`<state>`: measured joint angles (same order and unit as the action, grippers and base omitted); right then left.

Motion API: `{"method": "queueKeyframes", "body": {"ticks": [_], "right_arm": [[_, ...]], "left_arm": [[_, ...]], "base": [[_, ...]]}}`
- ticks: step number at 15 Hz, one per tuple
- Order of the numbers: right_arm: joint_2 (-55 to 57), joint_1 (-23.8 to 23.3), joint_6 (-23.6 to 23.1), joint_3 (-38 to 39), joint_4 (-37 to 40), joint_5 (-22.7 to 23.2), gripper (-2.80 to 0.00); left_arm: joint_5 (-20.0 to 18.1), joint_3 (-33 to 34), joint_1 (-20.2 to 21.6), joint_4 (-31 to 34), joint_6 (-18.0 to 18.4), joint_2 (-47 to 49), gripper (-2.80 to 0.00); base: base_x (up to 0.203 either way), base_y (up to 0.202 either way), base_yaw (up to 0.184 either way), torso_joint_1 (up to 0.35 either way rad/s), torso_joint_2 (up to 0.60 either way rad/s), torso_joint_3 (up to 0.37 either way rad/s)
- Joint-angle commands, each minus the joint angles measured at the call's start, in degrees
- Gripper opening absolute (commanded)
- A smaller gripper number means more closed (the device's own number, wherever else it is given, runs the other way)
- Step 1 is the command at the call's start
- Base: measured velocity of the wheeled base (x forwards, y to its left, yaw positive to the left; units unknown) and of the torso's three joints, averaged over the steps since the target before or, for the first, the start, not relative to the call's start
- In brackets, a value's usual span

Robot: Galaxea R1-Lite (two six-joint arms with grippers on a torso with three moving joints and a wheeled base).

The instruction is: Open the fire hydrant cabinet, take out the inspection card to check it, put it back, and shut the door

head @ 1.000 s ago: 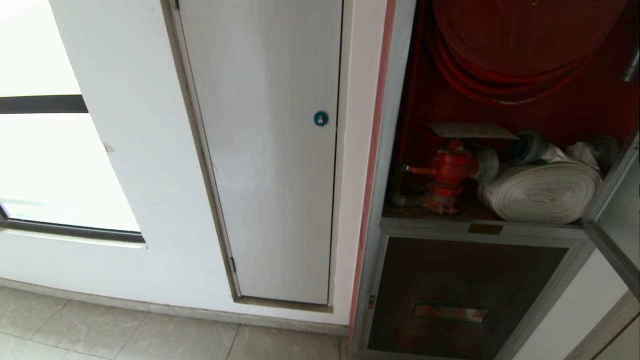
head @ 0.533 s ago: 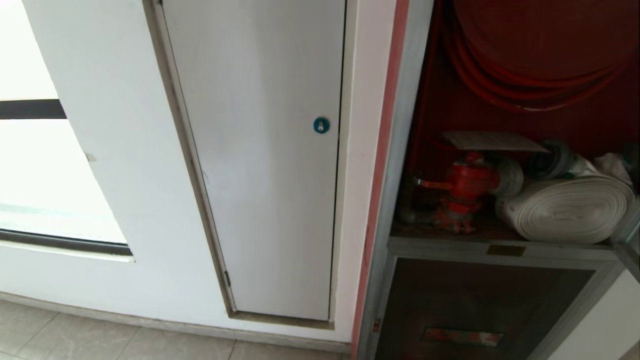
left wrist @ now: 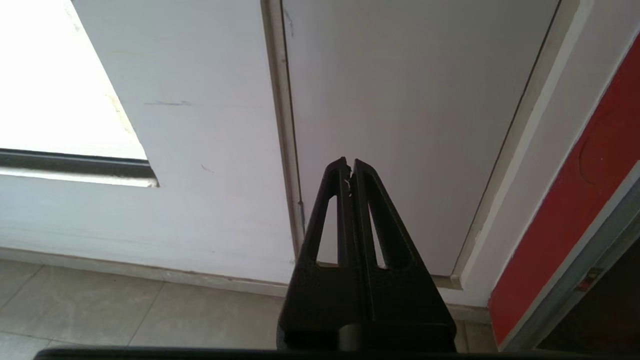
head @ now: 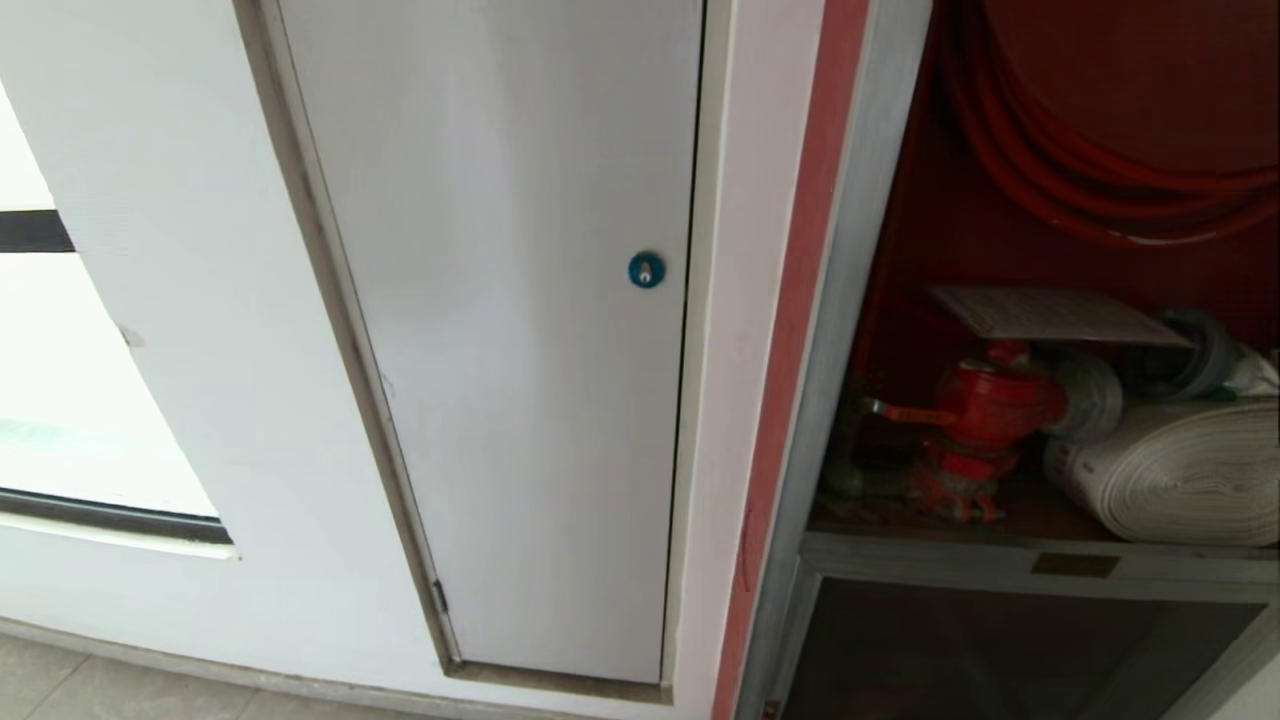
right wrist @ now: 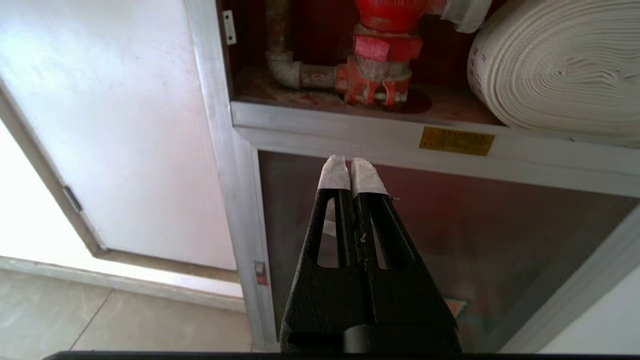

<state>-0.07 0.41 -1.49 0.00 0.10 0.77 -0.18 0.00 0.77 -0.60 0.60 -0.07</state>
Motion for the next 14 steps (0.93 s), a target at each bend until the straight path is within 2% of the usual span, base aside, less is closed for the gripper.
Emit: {"method": "queueKeyframes", "body": {"ticks": [1, 7, 14], "right_arm": [[0.0, 0.0, 0.0, 0.0, 0.0, 0.1, -2.80], [0.0, 0.0, 0.1, 0.0, 0.0, 0.0, -2.80], [0.1, 0.0, 0.2, -0.1, 0.1, 0.0, -2.80]], "left_arm": [[0.0, 0.4, 0.0, 0.0, 0.0, 0.0, -2.80], [0.0, 0.4, 0.0, -0.1, -0.2, 0.1, -2.80], [0.0, 0.4, 0.0, -0.1, -0.2, 0.0, -2.80]], "base": [[0.196, 0.000, 0.000, 0.002, 0.00, 0.003], [0.191, 0.000, -0.001, 0.004, 0.00, 0.000], [0.010, 0.000, 0.000, 0.003, 0.00, 0.000]]}}
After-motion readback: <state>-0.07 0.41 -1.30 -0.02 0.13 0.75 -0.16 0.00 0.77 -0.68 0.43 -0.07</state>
